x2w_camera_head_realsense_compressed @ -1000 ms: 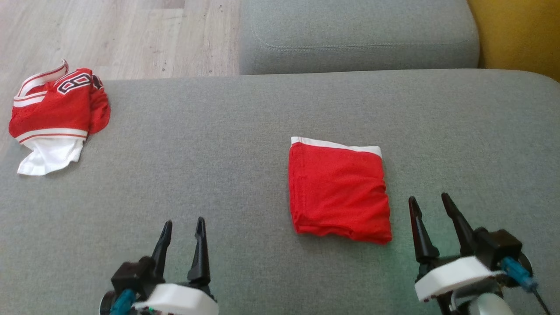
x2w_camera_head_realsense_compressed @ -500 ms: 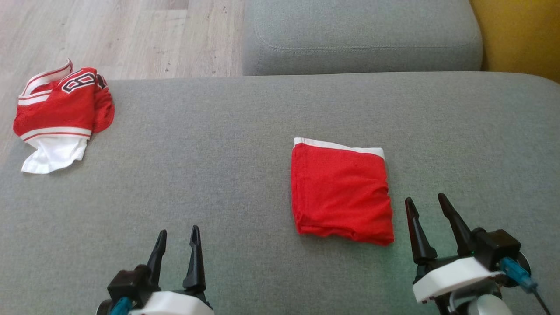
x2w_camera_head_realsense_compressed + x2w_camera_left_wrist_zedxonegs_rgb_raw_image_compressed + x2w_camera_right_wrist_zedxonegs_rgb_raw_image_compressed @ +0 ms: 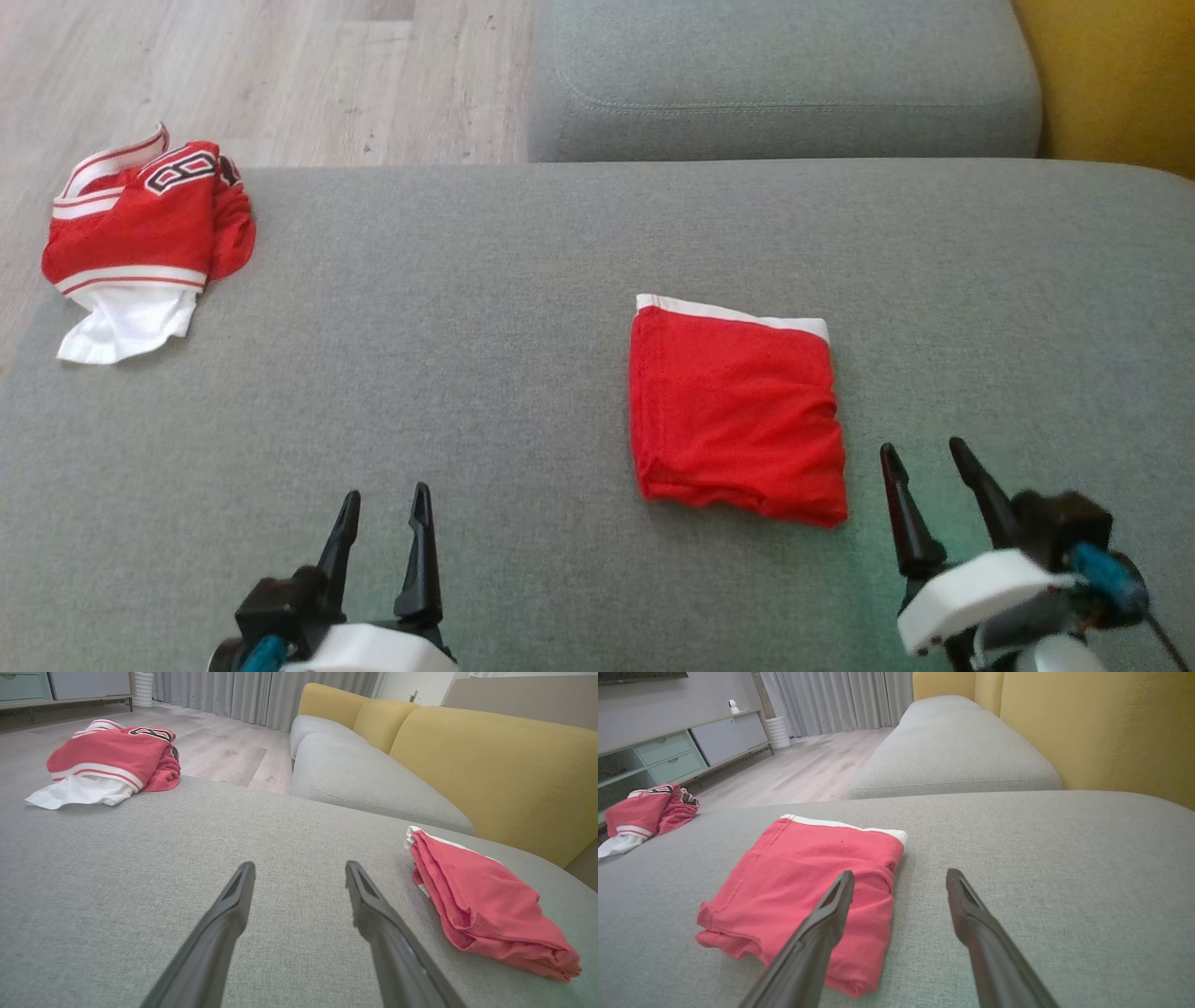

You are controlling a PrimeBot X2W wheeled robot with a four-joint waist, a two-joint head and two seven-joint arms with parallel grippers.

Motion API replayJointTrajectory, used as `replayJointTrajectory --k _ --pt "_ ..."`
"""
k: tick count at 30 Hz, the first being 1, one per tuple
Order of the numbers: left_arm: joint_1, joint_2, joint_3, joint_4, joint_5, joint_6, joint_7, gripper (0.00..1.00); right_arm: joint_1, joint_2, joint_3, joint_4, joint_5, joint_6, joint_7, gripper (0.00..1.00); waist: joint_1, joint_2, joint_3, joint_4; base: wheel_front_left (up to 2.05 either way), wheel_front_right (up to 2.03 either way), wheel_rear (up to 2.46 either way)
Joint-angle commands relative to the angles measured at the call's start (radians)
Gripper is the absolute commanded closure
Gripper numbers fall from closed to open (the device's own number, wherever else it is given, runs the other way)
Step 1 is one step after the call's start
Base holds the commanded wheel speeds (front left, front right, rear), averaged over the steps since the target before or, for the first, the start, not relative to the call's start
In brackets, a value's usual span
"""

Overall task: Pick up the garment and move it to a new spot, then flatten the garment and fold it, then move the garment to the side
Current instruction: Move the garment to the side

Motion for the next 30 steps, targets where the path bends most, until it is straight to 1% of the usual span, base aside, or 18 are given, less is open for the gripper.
replayJointTrajectory --k 1,6,12,13,17,20,26,27,28,29,30 --pt "-0.027 0.004 0.042 -0.024 0.009 -0.005 -0.013 0.0 -0.074 -0.004 0.008 -0.025 -0.016 -0.001 0.027 0.0 0.0 0.0 0.004 0.006 0.0 0.0 0.0" --pt "-0.036 -0.002 0.037 -0.024 0.015 -0.007 -0.013 0.0 -0.18 -0.004 -0.02 -0.003 -0.046 -0.001 0.159 0.0 0.0 0.0 0.022 0.025 0.0 0.0 0.0" --pt "-0.054 -0.019 0.043 -0.023 0.021 -0.012 -0.013 0.0 -0.306 -0.004 -0.028 0.068 -0.076 -0.001 0.359 0.0 0.0 0.0 0.069 0.061 0.0 0.0 0.0" --pt "-0.054 -0.019 0.043 -0.023 0.021 -0.012 -0.013 0.0 -0.306 -0.004 -0.028 0.068 -0.076 -0.001 0.359 0.0 0.0 0.0 0.069 0.061 0.0 0.0 0.0" --pt "-0.065 -0.033 0.054 -0.018 0.029 -0.019 -0.013 0.0 -0.358 -0.004 -0.035 0.125 -0.068 -0.001 0.468 0.0 0.0 0.0 0.104 0.089 0.0 0.0 0.0" --pt "-0.074 -0.044 0.064 -0.015 0.039 -0.027 -0.013 0.0 -0.383 -0.011 -0.045 0.166 -0.067 -0.001 0.52 0.0 0.0 0.0 0.128 0.108 0.0 0.0 0.0" --pt "-0.084 -0.062 0.09 -0.005 0.059 -0.044 -0.014 0.0 -0.418 -0.018 -0.043 0.238 -0.006 -0.001 0.574 0.0 0.0 0.0 0.16 0.122 0.0 0.0 0.0" --pt "-0.085 -0.064 0.093 -0.004 0.063 -0.046 -0.014 0.0 -0.423 -0.018 -0.042 0.247 0.005 -0.001 0.576 0.24 0.0 0.0 0.165 0.121 0.0 0.0 0.0" --pt "-0.086 -0.066 0.094 -0.002 0.067 -0.049 -0.014 0.0 -0.428 -0.019 -0.041 0.254 0.014 -0.001 0.574 0.52 0.0 0.0 0.17 0.12 0.0 0.0 0.0" --pt "-0.089 -0.067 0.095 -0.001 0.072 -0.051 -0.014 0.0 -0.434 -0.02 -0.039 0.259 0.021 -0.001 0.57 0.68 0.0 0.0 0.175 0.118 0.0 0.0 0.0" --pt "-0.092 -0.069 0.096 -0.001 0.077 -0.054 -0.014 0.0 -0.44 -0.02 -0.04 0.261 0.03 -0.001 0.562 0.76 0.0 0.0 0.181 0.114 0.0 0.0 0.0"
